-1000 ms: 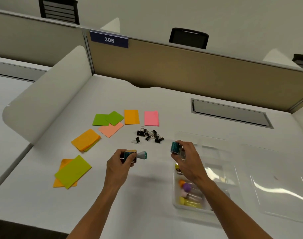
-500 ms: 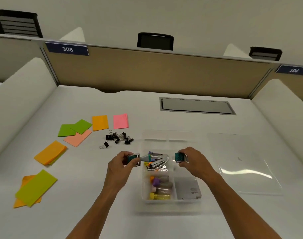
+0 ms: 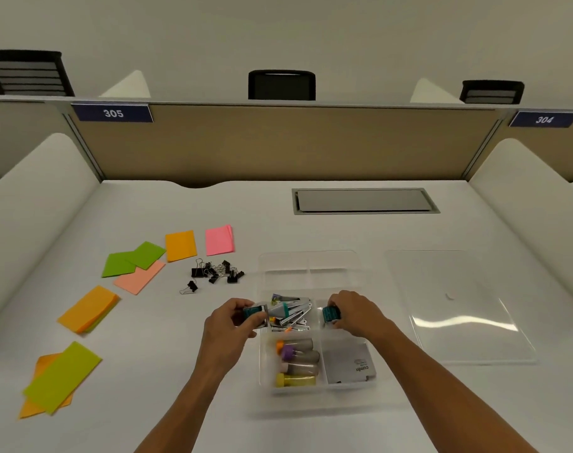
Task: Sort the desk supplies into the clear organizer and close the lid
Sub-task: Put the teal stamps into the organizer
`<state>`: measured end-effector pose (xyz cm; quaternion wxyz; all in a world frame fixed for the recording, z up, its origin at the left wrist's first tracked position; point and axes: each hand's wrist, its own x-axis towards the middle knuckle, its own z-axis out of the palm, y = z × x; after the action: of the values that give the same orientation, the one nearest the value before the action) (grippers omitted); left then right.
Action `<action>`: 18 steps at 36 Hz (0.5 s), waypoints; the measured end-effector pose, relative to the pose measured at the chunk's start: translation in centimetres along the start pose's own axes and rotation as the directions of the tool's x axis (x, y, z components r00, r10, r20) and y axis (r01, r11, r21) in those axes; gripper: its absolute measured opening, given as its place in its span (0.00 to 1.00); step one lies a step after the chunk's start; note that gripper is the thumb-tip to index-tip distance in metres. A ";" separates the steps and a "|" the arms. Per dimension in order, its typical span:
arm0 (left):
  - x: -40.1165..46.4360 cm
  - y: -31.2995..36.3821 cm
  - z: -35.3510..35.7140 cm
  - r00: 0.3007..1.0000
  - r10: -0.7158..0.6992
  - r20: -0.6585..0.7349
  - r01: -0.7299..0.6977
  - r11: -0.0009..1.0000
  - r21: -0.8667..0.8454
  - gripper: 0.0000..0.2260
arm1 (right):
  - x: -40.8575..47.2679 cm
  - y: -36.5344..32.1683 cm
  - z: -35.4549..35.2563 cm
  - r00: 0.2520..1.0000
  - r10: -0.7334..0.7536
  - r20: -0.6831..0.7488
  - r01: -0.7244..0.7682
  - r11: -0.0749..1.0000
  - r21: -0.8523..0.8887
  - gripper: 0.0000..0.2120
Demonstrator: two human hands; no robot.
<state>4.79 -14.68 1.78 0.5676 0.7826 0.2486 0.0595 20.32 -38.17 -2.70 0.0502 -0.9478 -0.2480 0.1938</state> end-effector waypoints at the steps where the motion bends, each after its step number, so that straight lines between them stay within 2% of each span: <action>1: 0.0 0.1 0.1 1.000 -0.003 0.003 0.003 1.000 -0.002 0.11 | 0.0 0.0 0.1 1.000 0.000 0.001 0.000 1.000 0.005 0.21; 6: 0.2 0.4 0.5 1.000 -0.004 0.020 0.004 0.999 -0.040 0.11 | 0.3 -0.2 0.2 1.000 0.002 -0.003 -0.002 0.999 0.038 0.21; 12: 0.8 1.1 1.3 0.999 0.003 0.040 -0.001 0.998 -0.059 0.10 | 0.2 0.2 -0.5 1.000 0.004 0.009 -0.005 0.996 0.085 0.26; 16: 1.4 1.1 2.1 0.996 -0.001 0.091 0.004 0.999 -0.043 0.12 | -0.8 0.6 -2.1 0.998 0.022 -0.064 -0.012 0.987 0.160 0.22; 18: 1.5 1.1 2.7 0.993 -0.005 0.119 0.008 1.000 -0.025 0.13 | -1.4 0.5 -2.8 0.992 0.025 -0.120 0.007 0.966 0.258 0.19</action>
<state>7.49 -16.51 1.57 0.5917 0.7764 0.2164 0.0141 20.55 -39.30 0.29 0.1871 -0.9444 -0.2130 0.1663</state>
